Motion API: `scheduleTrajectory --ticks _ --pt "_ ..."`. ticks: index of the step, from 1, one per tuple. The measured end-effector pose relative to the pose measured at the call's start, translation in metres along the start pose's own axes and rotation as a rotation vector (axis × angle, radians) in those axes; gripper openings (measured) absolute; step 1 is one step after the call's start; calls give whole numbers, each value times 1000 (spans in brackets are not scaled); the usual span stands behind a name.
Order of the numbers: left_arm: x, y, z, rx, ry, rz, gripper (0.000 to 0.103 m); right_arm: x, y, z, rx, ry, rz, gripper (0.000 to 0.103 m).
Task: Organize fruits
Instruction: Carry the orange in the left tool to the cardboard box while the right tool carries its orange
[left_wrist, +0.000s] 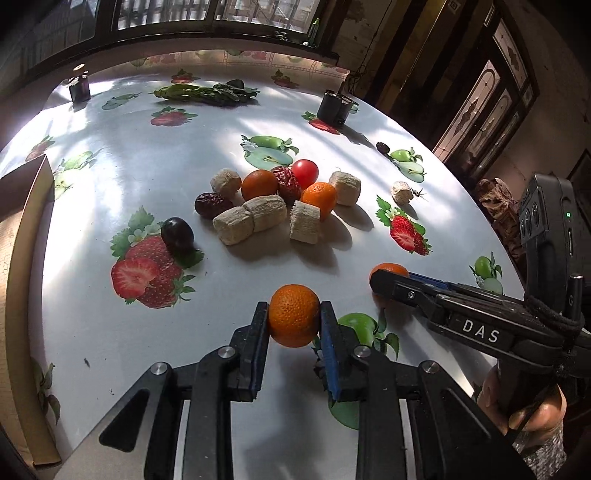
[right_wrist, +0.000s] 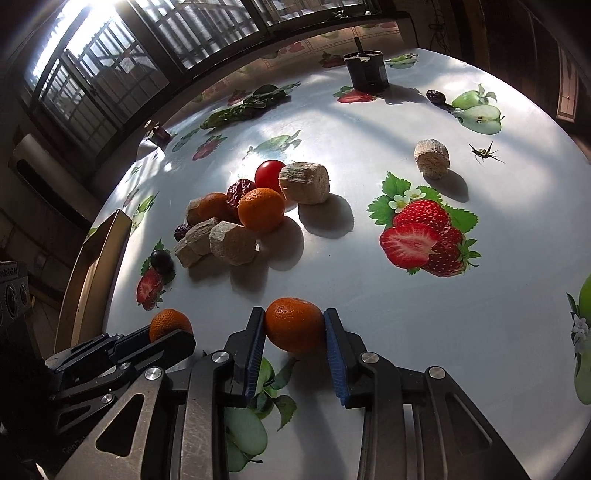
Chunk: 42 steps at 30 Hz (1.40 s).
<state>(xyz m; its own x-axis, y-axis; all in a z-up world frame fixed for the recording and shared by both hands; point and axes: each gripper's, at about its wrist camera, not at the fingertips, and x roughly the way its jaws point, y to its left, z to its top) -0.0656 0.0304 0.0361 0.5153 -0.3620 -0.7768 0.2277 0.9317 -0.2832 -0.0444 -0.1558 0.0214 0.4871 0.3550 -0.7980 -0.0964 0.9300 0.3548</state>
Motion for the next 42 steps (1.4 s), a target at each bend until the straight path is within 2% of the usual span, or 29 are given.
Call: scheduleTrajectory --ticks 3,5,9,13,18,21,25,28,31,38,42 --pt "-23 20 -2 -41 -36 -5 25 -7 9 -1 -10 -9 -1 33" --pt "-42 37 -2 -70 -71 18 25 -14 23 -3 -35 -14 2 33" --pt "-80 80 -6 -146 -143 114 25 -18 65 -6 -106 -5 65 33" --pt "-115 134 -17 -249 -183 233 25 -13 121 -10 -193 15 170 33" --pt "-143 194 -40 -361 -198 376 25 3 203 -19 -336 29 273 34" --pt "-150 219 -52 -414 -184 419 26 18 245 -29 -418 44 312 34" --pt "-156 241 -67 -442 -158 499 26 40 286 -49 -518 72 318 34" --pt "-157 253 -76 -457 -140 517 26 54 306 -66 -590 87 302 34" --pt "-153 261 -82 -474 -126 505 26 66 320 -78 -636 103 275 34" --pt "-154 266 -86 -499 -142 488 26 88 329 -89 -656 141 240 34" --pt "-159 265 -88 -500 -154 487 34 90 332 -95 -673 131 220 35"
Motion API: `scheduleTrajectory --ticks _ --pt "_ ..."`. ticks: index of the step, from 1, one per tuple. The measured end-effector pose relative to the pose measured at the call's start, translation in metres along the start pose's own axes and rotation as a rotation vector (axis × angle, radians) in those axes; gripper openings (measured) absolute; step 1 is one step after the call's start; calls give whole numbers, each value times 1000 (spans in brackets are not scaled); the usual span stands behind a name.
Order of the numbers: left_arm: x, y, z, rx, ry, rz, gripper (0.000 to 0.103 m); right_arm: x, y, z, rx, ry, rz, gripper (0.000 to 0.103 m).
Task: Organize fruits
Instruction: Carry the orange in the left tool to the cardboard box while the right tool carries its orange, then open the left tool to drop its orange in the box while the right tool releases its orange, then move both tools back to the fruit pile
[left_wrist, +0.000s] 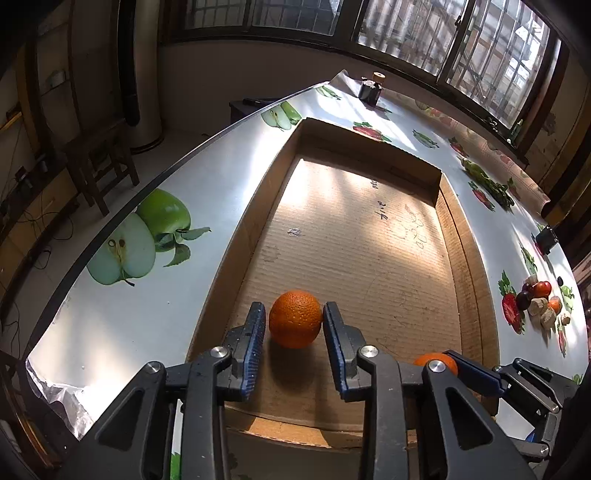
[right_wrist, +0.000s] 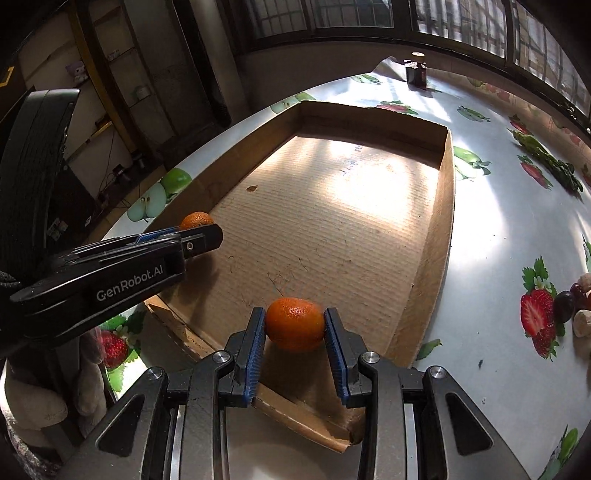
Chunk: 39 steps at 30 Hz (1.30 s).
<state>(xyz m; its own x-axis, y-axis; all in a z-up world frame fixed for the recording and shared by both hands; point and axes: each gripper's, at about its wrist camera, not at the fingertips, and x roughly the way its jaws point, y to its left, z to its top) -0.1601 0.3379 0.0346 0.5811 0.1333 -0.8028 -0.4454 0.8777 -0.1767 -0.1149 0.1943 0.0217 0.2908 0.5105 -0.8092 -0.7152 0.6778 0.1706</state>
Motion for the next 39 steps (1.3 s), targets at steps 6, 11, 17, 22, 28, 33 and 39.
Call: scheduleTrajectory --ticks 6,11,17,22,28,33,39 --pt "-19 1 5 -16 -47 -14 48 -2 -1 0 22 4 13 40" --pt "-30 2 7 -35 -76 -14 56 -16 0 -3 35 -34 28 48" --pt "-36 2 8 -46 -85 -3 56 -49 -17 -11 82 -97 36 54" --pt "-39 -5 9 -38 -89 -3 56 -81 -58 -26 165 -146 -1 57" --pt "-40 -37 8 14 -82 -19 57 -119 -131 -55 324 -179 -82 58" --pt "-36 -78 3 94 -68 -32 57 -145 -189 -85 441 -202 -157 61" --pt "-35 -168 -15 281 -37 -156 57 -171 -232 -118 538 -240 -190 62"
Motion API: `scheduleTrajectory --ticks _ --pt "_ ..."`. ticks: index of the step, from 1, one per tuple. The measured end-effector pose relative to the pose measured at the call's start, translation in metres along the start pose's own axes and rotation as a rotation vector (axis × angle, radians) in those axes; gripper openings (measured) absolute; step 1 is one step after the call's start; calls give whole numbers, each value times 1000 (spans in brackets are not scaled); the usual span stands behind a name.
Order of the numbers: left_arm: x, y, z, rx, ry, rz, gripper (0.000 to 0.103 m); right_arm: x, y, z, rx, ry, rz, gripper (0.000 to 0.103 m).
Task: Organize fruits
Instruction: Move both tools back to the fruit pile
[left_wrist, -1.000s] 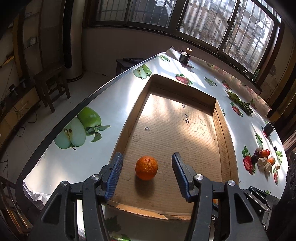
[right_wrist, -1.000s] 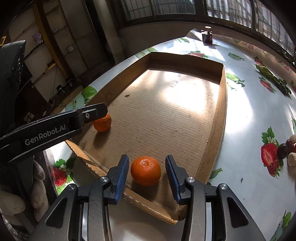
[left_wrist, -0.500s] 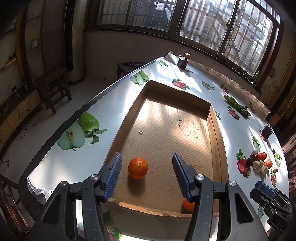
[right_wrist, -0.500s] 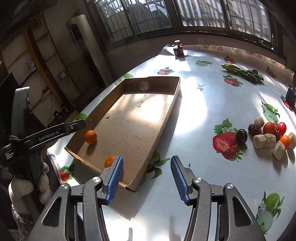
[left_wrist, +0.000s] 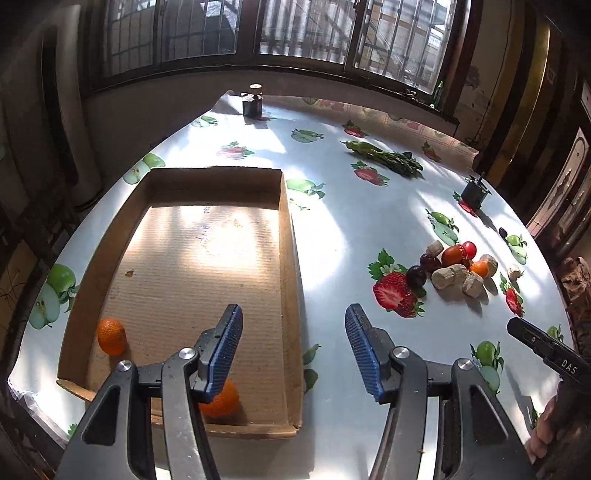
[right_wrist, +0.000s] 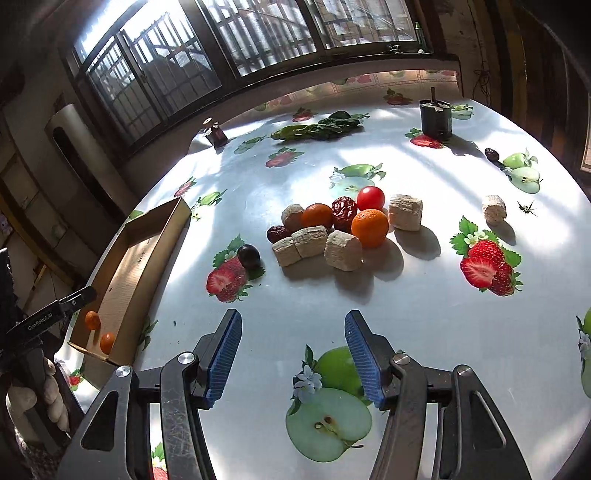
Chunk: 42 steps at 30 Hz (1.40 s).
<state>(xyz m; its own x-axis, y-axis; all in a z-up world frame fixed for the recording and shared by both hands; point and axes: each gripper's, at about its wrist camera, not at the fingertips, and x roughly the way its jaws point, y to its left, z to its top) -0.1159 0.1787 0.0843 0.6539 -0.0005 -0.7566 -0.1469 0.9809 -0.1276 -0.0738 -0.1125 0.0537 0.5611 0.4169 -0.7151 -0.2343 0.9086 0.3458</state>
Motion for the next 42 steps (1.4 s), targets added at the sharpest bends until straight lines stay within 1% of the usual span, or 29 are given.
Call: scheduleTrajectory --ticks 4,7,8,10,13,16,19,24,26,28,31,33,35,38,41,42 --pt "16 -61 5 112 38 -95 57 -6 -30 5 66 -9 -22 62" --pt "28 -93 12 169 76 -156 58 -7 -45 10 91 -5 -45 62" --pt "32 -102 15 187 81 -165 60 -7 -49 12 95 -5 -53 63" --pt "39 -116 20 218 77 -166 68 -7 -55 16 100 -4 -64 63" --pt "55 -127 31 234 83 -167 68 -6 -59 24 102 0 -66 65" --pt "76 -126 43 200 108 -173 68 -3 -57 35 84 7 -65 65" --pt "95 -118 58 130 122 -177 68 -2 -51 50 54 1 -73 65" --pt "117 -87 74 -8 117 -185 68 7 -48 75 50 -58 -93 69" --pt "122 -79 74 -34 119 -189 68 16 -48 78 52 -69 -105 69" --pt "125 -77 72 -33 113 -205 68 27 -50 77 60 -69 -94 69" --pt "129 -84 67 -2 107 -234 68 41 -52 70 73 -59 -73 69" --pt "134 -88 62 25 119 -256 68 45 -55 66 77 -65 -75 69" --pt "139 -93 57 62 146 -258 68 44 -58 64 74 -74 -52 69" --pt "139 -94 52 102 162 -253 68 44 -51 61 28 -69 10 69" --pt "137 -92 50 122 172 -248 67 52 -36 55 -31 -37 31 69" --pt "137 -91 50 123 175 -248 64 57 -31 52 -51 -20 34 67"
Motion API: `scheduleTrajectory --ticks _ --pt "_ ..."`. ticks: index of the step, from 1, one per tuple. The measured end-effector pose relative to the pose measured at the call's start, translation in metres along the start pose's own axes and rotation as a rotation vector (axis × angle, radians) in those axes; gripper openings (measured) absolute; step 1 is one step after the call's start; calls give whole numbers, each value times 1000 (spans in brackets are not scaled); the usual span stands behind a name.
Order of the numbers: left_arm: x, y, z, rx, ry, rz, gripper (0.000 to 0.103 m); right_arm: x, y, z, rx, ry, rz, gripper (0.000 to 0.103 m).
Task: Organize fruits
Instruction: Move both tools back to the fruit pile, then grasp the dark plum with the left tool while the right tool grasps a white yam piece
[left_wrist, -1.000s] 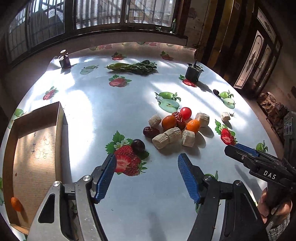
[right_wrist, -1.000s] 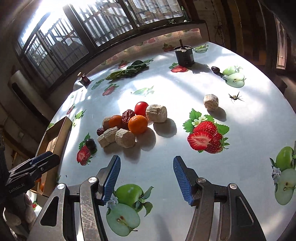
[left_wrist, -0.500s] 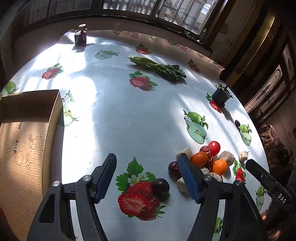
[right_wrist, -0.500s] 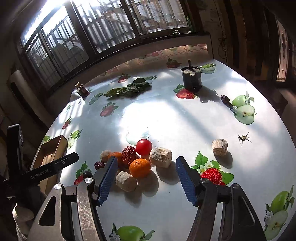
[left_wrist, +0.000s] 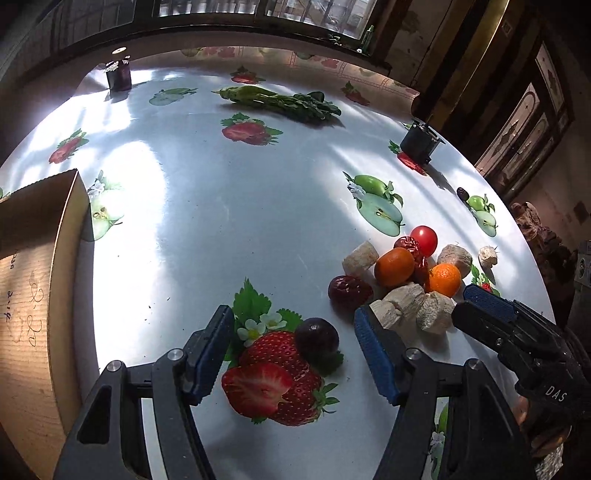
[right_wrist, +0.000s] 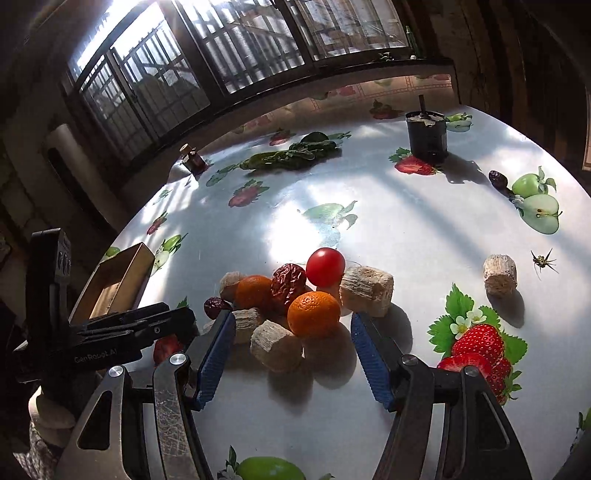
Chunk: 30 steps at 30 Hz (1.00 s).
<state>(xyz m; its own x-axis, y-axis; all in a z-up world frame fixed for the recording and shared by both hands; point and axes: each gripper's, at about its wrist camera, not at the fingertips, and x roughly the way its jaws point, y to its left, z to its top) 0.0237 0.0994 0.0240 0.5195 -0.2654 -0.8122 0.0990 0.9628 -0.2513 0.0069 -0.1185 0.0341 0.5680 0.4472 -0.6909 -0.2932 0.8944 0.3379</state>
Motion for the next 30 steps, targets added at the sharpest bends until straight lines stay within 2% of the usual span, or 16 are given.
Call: scheduleTrajectory --ticks 1,4,9,11,13,15,16,20,22,27,29,30 --pt "0 2 -1 2 5 3 61 4 5 -2 -18 14 -3 64" --pt "2 6 -2 3 18 6 58 16 17 -9 -72 48 -24 58" --pt "3 -1 -3 49 16 15 58 25 28 -15 -130 60 -57 57" --pt "2 -2 -4 57 17 -4 50 26 29 -16 -136 62 -67 53" --pt "1 -2 -4 57 18 -37 35 27 26 -16 -129 66 -76 44" --pt "0 -4 -4 67 19 -53 30 28 23 -15 -117 67 -88 39" --pt "0 -5 -4 69 18 -51 30 28 22 -15 -112 65 -94 37" --pt "2 -4 -4 56 29 -63 32 28 19 -14 -105 60 -100 36" --pt "5 -5 -5 58 43 -66 39 29 21 -14 -113 56 -108 36" --pt "6 -12 -7 85 28 -48 40 29 20 -13 -104 50 -100 36" --pt "6 -14 -8 93 18 -50 37 29 20 -14 -103 48 -99 36" --pt "7 -16 -8 101 18 -63 29 30 21 -14 -104 48 -100 37"
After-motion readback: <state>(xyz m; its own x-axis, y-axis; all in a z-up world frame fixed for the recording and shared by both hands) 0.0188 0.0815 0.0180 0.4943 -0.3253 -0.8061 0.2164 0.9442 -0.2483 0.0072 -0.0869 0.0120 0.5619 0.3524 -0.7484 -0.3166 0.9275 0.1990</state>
